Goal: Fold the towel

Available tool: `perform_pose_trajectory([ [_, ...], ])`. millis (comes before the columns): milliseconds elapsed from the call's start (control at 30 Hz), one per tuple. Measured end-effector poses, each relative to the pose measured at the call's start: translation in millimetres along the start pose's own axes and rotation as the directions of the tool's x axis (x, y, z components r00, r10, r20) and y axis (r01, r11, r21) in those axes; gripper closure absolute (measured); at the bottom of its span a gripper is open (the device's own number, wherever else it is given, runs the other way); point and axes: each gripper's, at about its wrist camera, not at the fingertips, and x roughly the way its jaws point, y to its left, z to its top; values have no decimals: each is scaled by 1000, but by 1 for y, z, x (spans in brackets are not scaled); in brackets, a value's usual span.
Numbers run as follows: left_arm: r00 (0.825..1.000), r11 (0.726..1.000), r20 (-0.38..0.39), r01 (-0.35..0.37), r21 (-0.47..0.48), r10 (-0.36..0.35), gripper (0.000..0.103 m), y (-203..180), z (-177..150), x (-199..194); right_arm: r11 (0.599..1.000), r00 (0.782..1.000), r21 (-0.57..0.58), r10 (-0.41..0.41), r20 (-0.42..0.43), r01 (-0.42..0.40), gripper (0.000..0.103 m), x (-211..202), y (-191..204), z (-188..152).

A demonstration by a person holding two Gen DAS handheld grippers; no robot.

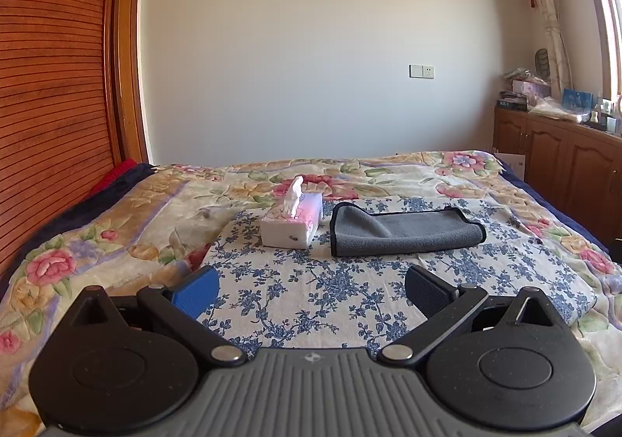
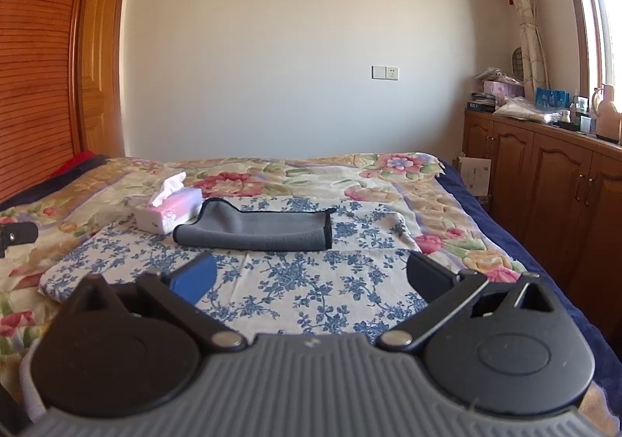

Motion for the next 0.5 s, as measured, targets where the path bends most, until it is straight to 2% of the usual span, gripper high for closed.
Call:
perform_pose_trajectory([
  [500,1000,1000,9,6,28,-6,0,-4,-1,-2,1000,1000,2,-4,-2,4,0,1,0,-1],
])
